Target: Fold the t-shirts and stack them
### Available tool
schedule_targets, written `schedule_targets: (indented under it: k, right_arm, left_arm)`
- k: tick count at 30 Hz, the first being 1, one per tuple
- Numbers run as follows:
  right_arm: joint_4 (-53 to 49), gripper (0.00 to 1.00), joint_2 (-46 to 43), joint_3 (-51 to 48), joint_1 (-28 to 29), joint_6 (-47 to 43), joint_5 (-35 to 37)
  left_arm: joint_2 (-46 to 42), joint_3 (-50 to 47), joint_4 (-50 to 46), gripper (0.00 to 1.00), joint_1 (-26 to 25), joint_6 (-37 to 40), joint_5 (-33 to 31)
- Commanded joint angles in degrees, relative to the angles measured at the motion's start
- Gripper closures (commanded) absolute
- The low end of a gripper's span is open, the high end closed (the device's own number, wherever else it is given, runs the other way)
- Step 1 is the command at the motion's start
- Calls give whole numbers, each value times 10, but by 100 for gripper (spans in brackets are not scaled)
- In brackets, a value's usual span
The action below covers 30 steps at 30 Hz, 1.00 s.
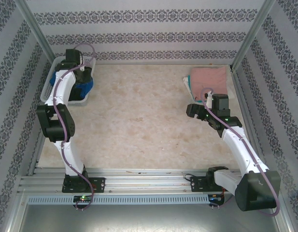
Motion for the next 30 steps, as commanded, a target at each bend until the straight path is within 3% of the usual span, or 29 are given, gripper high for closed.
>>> schedule_targets:
  k: [1, 6, 12, 24, 30]
  right_arm:
    - [1, 2, -5, -10, 6, -9, 7]
    - [0, 2, -11, -10, 5, -8, 7]
    - [0, 3, -14, -10, 4, -6, 6]
    - [-8, 3, -27, -4, 5, -6, 8]
    - [-12, 3, -35, -5, 4, -7, 8]
  left_arm:
    - [-35, 80, -37, 100, -4, 23, -25]
    - [-37, 223, -76, 100, -4, 37, -18]
    - [-44, 334, -40, 100, -4, 33, 14]
    - [-52, 346, 91, 100, -4, -17, 73]
    - [-53, 390, 115, 100, 3, -10, -18]
